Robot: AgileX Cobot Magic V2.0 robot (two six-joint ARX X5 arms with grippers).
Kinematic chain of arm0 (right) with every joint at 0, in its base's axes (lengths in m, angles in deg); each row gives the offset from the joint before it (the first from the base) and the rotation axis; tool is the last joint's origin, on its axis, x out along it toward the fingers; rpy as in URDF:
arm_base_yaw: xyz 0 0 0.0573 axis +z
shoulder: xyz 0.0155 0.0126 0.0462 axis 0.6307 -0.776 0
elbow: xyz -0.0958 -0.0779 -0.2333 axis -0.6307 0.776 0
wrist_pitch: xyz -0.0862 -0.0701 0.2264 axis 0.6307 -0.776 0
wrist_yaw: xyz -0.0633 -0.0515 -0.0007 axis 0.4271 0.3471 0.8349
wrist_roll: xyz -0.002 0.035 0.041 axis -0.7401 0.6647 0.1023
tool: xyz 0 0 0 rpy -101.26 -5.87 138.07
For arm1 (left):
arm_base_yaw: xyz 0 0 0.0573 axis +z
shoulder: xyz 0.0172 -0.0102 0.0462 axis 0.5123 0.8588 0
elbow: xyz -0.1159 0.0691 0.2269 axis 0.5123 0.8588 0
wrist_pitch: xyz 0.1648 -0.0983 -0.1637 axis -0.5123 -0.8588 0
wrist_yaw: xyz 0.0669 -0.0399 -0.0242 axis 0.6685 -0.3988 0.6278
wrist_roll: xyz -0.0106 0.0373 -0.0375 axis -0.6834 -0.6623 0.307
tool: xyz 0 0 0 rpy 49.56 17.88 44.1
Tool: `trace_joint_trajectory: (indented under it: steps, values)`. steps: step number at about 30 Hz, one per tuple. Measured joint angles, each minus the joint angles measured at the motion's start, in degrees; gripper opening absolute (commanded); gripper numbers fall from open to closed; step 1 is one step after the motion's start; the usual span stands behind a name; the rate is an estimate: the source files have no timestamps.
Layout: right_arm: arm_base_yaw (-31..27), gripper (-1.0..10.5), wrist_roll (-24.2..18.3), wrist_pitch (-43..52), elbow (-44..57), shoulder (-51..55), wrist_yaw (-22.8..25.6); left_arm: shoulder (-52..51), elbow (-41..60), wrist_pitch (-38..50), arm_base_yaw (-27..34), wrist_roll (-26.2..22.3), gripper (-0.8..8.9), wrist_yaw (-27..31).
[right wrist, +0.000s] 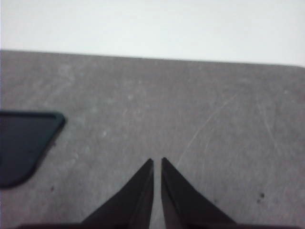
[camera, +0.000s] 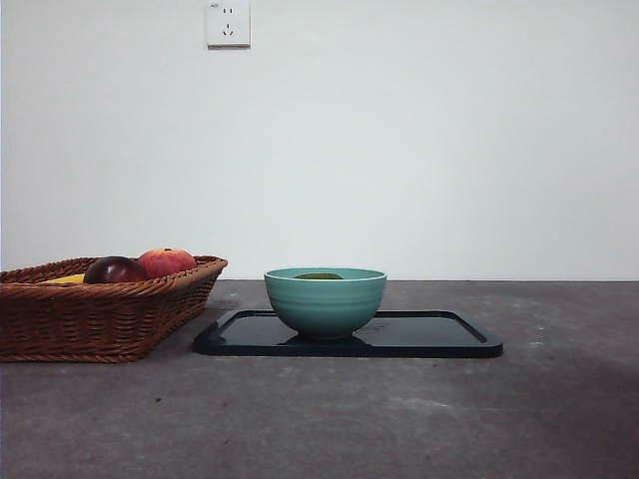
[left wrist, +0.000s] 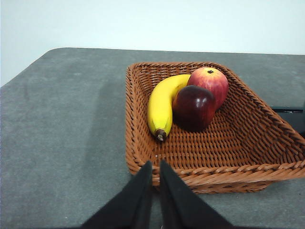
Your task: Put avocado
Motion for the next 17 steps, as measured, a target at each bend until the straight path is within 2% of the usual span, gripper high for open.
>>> trace_joint_trajectory:
  steps: [17]
  values:
    - [0.0, 0.2, 0.0, -0.3, 2.6, 0.2, 0.0, 0.0, 0.0, 0.0, 0.0, 0.0, 0.24, 0.0]
